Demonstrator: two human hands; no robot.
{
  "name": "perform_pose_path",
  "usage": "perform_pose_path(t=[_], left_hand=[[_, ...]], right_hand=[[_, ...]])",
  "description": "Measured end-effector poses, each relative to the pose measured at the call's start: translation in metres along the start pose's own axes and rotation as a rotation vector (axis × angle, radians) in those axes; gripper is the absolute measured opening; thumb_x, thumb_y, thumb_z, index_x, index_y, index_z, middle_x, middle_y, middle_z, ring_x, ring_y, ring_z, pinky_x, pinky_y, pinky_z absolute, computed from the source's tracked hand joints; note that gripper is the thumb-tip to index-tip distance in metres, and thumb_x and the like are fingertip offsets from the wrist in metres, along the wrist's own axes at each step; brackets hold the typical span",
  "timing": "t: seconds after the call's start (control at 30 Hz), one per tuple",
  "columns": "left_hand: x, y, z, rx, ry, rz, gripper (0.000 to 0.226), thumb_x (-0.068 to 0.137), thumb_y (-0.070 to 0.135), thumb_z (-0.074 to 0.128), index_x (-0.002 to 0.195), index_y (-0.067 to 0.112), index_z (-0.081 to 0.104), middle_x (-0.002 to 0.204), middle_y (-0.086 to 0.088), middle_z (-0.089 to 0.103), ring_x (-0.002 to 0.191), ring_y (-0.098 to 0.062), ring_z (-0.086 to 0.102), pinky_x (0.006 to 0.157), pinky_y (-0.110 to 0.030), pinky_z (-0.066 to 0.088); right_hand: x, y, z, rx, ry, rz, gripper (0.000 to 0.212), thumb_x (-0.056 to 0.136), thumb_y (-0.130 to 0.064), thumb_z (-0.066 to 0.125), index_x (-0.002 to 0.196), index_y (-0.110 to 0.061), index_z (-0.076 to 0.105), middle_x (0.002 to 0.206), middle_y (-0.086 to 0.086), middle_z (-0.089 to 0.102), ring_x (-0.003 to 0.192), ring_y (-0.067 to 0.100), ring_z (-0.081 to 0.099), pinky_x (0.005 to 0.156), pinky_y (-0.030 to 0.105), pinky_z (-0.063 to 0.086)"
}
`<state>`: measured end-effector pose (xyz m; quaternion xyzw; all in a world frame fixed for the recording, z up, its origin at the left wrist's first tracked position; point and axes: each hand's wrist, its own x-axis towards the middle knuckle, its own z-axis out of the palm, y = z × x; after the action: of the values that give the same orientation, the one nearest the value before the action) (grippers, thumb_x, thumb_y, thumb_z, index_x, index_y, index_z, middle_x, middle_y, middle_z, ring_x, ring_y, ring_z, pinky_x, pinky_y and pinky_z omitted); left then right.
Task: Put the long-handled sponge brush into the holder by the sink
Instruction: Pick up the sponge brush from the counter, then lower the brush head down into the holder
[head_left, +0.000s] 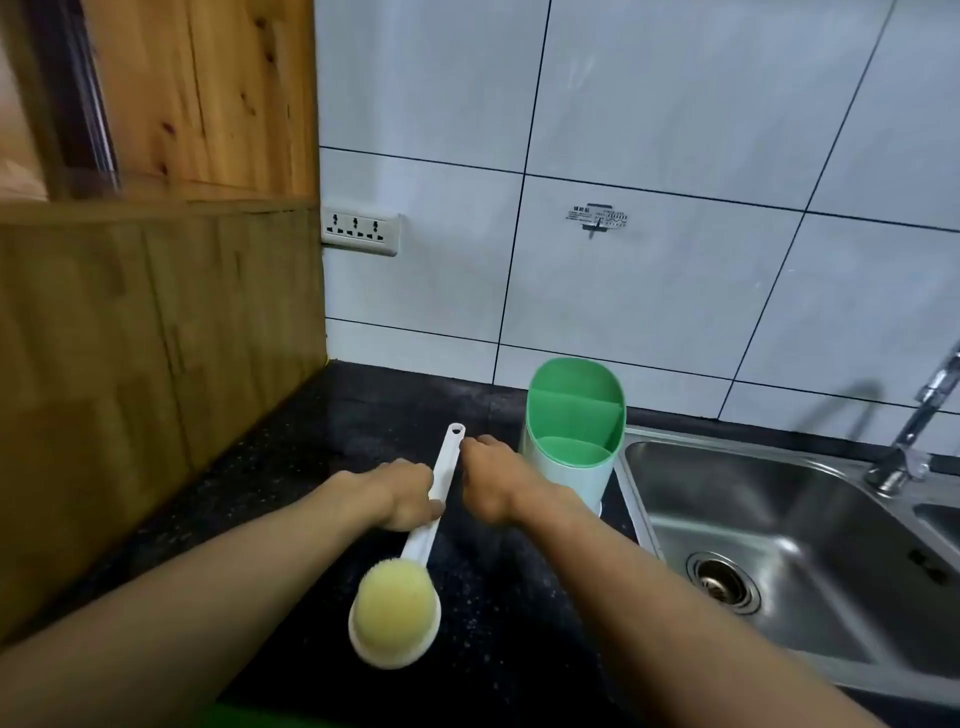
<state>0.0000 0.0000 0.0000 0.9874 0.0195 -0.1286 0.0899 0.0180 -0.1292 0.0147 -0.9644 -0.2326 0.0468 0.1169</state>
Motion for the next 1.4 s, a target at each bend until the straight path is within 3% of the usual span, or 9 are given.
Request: perform_pose_path(t=[0.1, 0.37, 0.53, 0.7, 0.83, 0.93, 1.13, 1.27, 1.4], left_hand=[[0.003, 0.002, 0.008, -0.001, -0.012, 0.002, 0.043, 0.091, 0.041, 0.048, 0.116, 0.007, 0.055, 0.119, -0.014, 0.058, 0.092, -0.028, 0.053, 0.086, -0.039, 0.044], [0.011, 0.008, 0.022, -0.066, 0.001, -0.064, 0.030, 0.080, 0.024, 0.062, 0.104, 0.008, 0.054, 0.096, -0.009, 0.054, 0.079, -0.027, 0.058, 0.067, -0.036, 0.055], [0.014, 0.010, 0.026, -0.210, 0.006, -0.116, 0.026, 0.073, 0.022, 0.066, 0.093, 0.012, 0.053, 0.094, -0.008, 0.060, 0.086, -0.029, 0.069, 0.053, -0.031, 0.051], [0.017, 0.007, 0.027, -0.419, 0.062, -0.138, 0.032, 0.075, 0.029, 0.066, 0.098, 0.008, 0.058, 0.097, -0.010, 0.063, 0.081, -0.026, 0.061, 0.062, -0.032, 0.047], [0.019, 0.006, 0.018, -0.669, 0.162, -0.152, 0.022, 0.076, 0.018, 0.063, 0.087, 0.002, 0.054, 0.082, -0.013, 0.058, 0.069, -0.025, 0.054, 0.054, -0.031, 0.040], [0.016, 0.008, 0.003, -0.855, 0.242, -0.178, 0.030, 0.080, 0.017, 0.065, 0.100, -0.003, 0.056, 0.087, -0.016, 0.060, 0.075, -0.028, 0.059, 0.060, -0.033, 0.046], [0.007, 0.019, -0.036, -1.229, 0.355, -0.158, 0.019, 0.086, -0.002, 0.056, 0.103, -0.008, 0.051, 0.064, -0.014, 0.058, 0.041, -0.019, 0.056, 0.031, -0.021, 0.046], [0.012, 0.028, -0.060, -1.390, 0.431, -0.063, 0.025, 0.093, 0.004, 0.051, 0.113, -0.012, 0.053, 0.075, -0.015, 0.064, 0.055, -0.024, 0.062, 0.039, -0.025, 0.053], [0.018, 0.041, -0.090, -1.518, 0.535, 0.050, 0.017, 0.097, 0.006, 0.045, 0.105, -0.007, 0.053, 0.079, -0.015, 0.062, 0.053, -0.020, 0.062, 0.039, -0.024, 0.053]], right_hand=[[-0.001, 0.002, 0.010, -0.005, -0.029, 0.013, 0.041, 0.085, -0.013, 0.048, 0.125, -0.003, 0.046, 0.129, 0.017, 0.048, 0.118, 0.038, 0.051, 0.097, 0.046, 0.045], [-0.003, 0.003, 0.020, -0.001, -0.056, 0.011, 0.037, 0.086, -0.012, 0.046, 0.122, -0.003, 0.049, 0.130, 0.019, 0.050, 0.117, 0.038, 0.052, 0.094, 0.042, 0.042], [-0.003, 0.000, 0.018, -0.007, -0.066, 0.007, 0.038, 0.086, -0.012, 0.049, 0.123, -0.004, 0.051, 0.131, 0.019, 0.053, 0.119, 0.037, 0.052, 0.092, 0.039, 0.043], [-0.004, -0.006, 0.009, 0.031, -0.066, 0.010, 0.033, 0.085, -0.010, 0.050, 0.117, -0.003, 0.052, 0.128, 0.019, 0.056, 0.115, 0.037, 0.054, 0.087, 0.039, 0.044], [-0.004, -0.006, 0.003, 0.054, -0.037, 0.029, 0.026, 0.087, -0.012, 0.044, 0.110, -0.003, 0.052, 0.125, 0.020, 0.057, 0.112, 0.038, 0.055, 0.081, 0.038, 0.042], [-0.004, -0.007, -0.003, 0.095, -0.019, 0.043, 0.028, 0.088, -0.009, 0.040, 0.113, -0.002, 0.052, 0.125, 0.022, 0.057, 0.112, 0.039, 0.054, 0.079, 0.038, 0.041], [0.000, -0.010, -0.023, 0.198, 0.091, 0.032, 0.029, 0.091, -0.024, 0.043, 0.107, -0.003, 0.054, 0.122, 0.024, 0.060, 0.111, 0.042, 0.055, 0.079, 0.037, 0.040], [0.005, -0.013, -0.039, 0.267, 0.186, 0.006, 0.037, 0.088, -0.022, 0.038, 0.112, -0.006, 0.059, 0.119, 0.019, 0.066, 0.113, 0.040, 0.058, 0.092, 0.041, 0.048], [0.003, -0.012, -0.065, 0.315, 0.332, 0.000, 0.036, 0.098, -0.023, 0.032, 0.118, 0.000, 0.051, 0.125, 0.024, 0.059, 0.115, 0.041, 0.053, 0.081, 0.035, 0.038]])
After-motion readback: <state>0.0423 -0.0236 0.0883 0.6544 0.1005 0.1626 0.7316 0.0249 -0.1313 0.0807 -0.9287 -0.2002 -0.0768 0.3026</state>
